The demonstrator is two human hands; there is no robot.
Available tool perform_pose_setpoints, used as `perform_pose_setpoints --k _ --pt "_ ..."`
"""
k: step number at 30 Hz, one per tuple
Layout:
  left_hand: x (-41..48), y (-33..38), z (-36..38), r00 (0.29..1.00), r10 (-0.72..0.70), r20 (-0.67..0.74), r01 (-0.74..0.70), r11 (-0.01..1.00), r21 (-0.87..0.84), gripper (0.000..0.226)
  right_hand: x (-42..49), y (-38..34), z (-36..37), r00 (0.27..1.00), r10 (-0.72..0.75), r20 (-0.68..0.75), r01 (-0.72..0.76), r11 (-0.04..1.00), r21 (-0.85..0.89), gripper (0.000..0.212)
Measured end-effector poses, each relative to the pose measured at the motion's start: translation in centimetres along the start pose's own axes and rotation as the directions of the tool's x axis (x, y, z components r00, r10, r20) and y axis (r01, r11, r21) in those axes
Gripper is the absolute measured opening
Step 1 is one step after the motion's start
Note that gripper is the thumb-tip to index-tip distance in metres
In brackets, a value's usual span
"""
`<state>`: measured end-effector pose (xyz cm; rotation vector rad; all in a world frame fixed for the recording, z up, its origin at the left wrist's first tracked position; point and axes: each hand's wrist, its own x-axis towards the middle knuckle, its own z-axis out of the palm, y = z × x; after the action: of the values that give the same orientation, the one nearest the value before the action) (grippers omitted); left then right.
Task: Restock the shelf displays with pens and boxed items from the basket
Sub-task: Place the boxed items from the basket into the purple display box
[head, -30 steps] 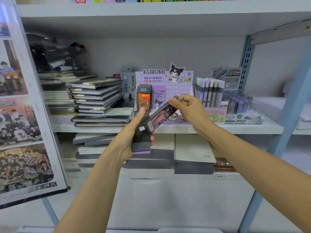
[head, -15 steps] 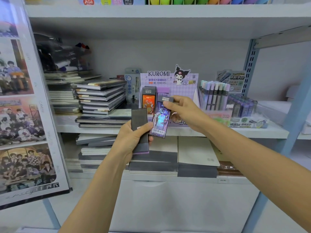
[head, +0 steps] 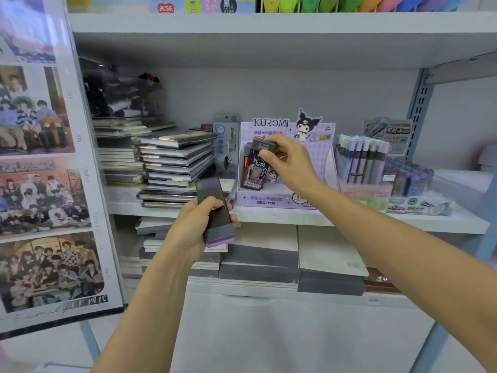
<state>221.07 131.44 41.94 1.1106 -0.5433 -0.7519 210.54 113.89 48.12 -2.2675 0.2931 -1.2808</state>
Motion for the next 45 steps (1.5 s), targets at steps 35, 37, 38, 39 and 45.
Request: perform_pose_setpoints --k 35,37,38,39,45 --pt "-1.1 -1.0 3.4 0.986 0.014 0.166 -0.044 0.982 0.183 0.041 -4.3 -1.4 -0.5 0.944 0.238 0.227 -0.3 0.905 0.302 0.025" --pt "-1.2 -1.0 3.8 0.988 0.041 0.149 -0.065 0.985 0.161 0.039 -4.4 -1.1 -1.5 0.961 0.238 0.138 -0.271 0.906 0.326 0.026" --pt "-1.2 -1.1 3.9 0.991 0.056 0.125 -0.074 0.987 0.143 0.032 -4.5 -0.9 -2.0 0.965 0.233 0.117 -0.259 0.91 0.324 0.025" --pt "-1.3 -1.0 3.9 0.994 0.062 0.095 -0.073 0.991 0.113 0.026 -4.6 -0.7 -2.5 0.968 0.219 0.12 -0.246 0.921 0.304 0.024" --pt "-1.4 -0.7 4.3 1.0 0.016 0.016 -0.016 0.999 -0.029 0.032 -6.4 0.5 -4.5 0.919 0.08 0.386 -0.227 0.908 0.352 0.029"
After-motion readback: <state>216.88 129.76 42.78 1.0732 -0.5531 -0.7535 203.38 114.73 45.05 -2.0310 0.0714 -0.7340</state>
